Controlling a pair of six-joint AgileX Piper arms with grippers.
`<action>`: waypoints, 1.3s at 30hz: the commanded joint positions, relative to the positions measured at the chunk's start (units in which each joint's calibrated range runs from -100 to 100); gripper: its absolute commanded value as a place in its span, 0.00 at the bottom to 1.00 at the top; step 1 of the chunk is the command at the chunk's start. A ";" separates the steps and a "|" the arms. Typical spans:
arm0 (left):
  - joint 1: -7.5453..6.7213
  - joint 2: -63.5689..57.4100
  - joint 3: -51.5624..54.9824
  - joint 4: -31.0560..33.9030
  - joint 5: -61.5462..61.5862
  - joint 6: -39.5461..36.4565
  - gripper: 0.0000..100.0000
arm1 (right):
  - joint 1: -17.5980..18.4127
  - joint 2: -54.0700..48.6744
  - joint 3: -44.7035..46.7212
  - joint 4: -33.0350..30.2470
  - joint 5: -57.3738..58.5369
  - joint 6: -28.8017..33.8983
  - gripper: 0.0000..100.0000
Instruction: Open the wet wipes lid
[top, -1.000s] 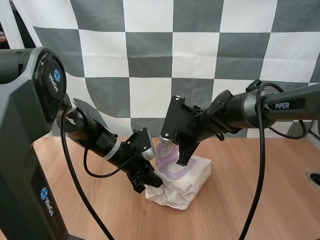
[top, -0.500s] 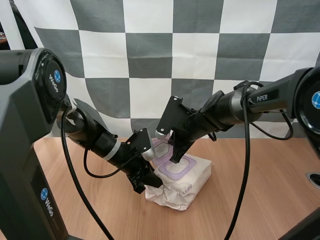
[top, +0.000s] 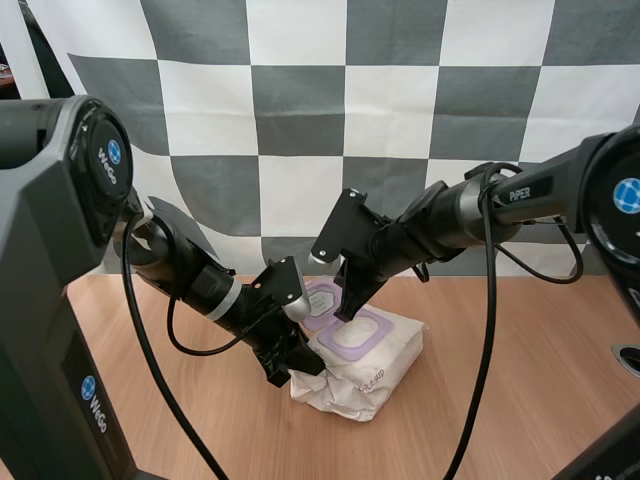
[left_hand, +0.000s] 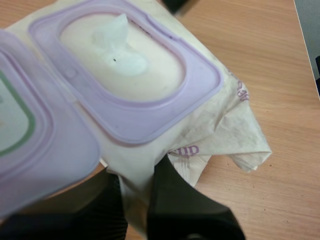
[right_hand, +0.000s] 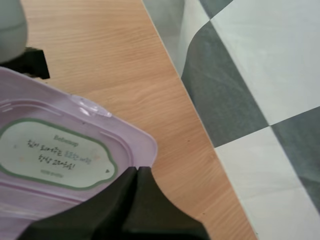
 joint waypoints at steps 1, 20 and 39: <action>0.04 0.04 -0.07 0.01 -0.30 0.83 0.00 | 0.00 -4.64 -0.06 0.00 -1.34 0.00 0.00; 0.04 0.04 -4.77 -2.17 -4.24 -0.98 1.00 | -3.35 -34.89 -0.06 -39.42 18.42 31.09 0.00; 2.38 -10.61 -9.30 2.48 -3.87 -10.06 1.00 | -4.66 -56.19 -0.06 -39.45 30.06 37.83 0.00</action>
